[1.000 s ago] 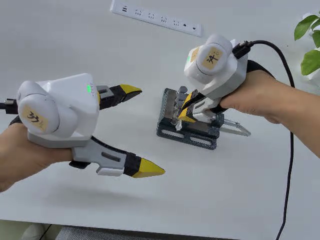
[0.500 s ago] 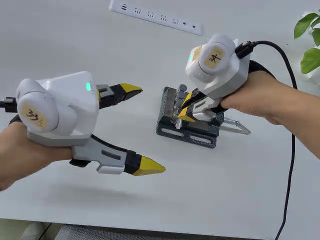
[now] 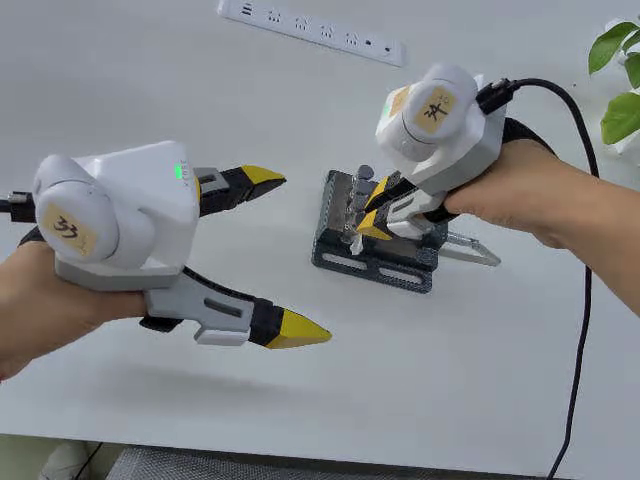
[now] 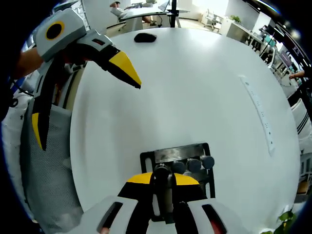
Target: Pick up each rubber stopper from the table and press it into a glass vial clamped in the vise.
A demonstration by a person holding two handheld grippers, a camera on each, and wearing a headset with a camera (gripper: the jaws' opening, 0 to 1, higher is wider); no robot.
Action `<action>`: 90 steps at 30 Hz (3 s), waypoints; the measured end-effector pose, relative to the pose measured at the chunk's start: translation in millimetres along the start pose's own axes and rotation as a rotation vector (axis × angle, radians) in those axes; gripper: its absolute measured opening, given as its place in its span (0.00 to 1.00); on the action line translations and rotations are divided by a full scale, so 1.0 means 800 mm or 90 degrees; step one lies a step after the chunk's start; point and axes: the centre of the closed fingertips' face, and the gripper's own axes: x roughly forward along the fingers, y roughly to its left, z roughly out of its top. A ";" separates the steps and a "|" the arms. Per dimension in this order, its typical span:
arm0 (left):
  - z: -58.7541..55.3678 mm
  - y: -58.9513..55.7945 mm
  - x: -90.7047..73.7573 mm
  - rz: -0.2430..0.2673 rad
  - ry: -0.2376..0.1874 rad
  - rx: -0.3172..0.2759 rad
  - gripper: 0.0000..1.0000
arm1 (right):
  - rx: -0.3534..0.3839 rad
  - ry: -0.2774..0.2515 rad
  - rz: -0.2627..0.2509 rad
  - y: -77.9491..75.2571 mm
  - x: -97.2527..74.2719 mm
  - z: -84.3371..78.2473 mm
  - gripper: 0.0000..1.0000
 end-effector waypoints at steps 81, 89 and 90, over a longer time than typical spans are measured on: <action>-0.002 0.002 0.001 0.001 -0.004 -0.005 0.90 | -0.046 0.043 0.026 0.003 0.002 0.003 0.00; 0.000 0.003 0.003 0.001 -0.008 -0.006 0.89 | -0.038 0.042 0.022 0.003 0.003 0.004 0.00; 0.000 0.003 0.003 0.001 -0.008 -0.007 0.89 | -0.037 0.043 0.022 0.002 0.003 0.004 0.00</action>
